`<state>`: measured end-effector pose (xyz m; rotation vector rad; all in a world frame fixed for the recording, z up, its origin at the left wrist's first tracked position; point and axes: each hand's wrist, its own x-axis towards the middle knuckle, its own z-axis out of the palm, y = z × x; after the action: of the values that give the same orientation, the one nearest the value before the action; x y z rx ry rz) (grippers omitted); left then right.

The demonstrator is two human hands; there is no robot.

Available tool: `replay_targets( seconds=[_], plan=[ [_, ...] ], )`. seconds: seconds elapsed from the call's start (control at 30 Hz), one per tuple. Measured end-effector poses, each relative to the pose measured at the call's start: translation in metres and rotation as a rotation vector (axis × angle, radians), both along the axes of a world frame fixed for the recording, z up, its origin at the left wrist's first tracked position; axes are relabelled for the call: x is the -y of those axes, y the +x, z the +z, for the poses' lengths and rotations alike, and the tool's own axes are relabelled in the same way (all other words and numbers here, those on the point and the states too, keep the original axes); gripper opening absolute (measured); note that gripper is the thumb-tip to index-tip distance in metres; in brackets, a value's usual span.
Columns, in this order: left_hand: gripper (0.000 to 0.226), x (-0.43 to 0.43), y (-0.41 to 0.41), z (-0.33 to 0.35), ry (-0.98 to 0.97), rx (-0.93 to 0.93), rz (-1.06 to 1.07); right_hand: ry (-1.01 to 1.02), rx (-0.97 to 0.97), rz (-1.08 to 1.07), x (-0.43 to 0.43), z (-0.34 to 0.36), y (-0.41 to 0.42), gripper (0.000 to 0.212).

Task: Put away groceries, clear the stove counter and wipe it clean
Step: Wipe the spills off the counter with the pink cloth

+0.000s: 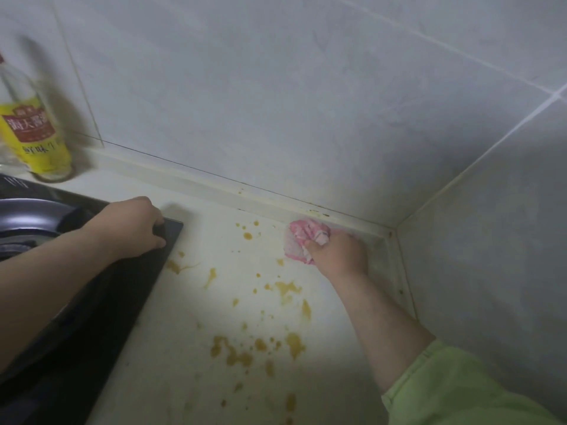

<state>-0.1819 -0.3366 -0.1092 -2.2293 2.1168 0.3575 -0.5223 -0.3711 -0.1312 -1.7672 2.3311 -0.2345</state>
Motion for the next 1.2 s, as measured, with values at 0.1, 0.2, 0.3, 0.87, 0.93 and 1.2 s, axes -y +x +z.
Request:
replay_targets(
  seconds=[0.1,0.2,0.3,0.87,0.93,1.2],
  plan=[
    [0.040,0.000,0.000,0.000,0.004,0.005,0.001,-0.018,-0.007,-0.006,-0.001,0.001,0.008,0.050],
    [0.043,0.001,0.000,-0.001,0.010,0.005,0.010,-0.010,0.010,0.062,0.001,-0.004,0.028,0.053],
    [0.043,0.002,0.000,-0.001,0.009,0.008,0.010,-0.038,0.056,0.119,0.005,-0.011,0.052,0.045],
    [0.038,0.002,0.003,-0.003,0.031,0.003,-0.010,-0.423,0.124,0.057,0.016,0.019,0.028,0.011],
    [0.035,0.002,0.003,-0.003,0.031,0.000,-0.014,-0.421,0.102,0.083,0.014,0.019,0.034,0.015],
    [0.035,0.001,0.004,-0.003,0.027,-0.023,-0.002,-0.336,0.054,0.312,0.024,0.016,0.115,0.045]
  ],
)
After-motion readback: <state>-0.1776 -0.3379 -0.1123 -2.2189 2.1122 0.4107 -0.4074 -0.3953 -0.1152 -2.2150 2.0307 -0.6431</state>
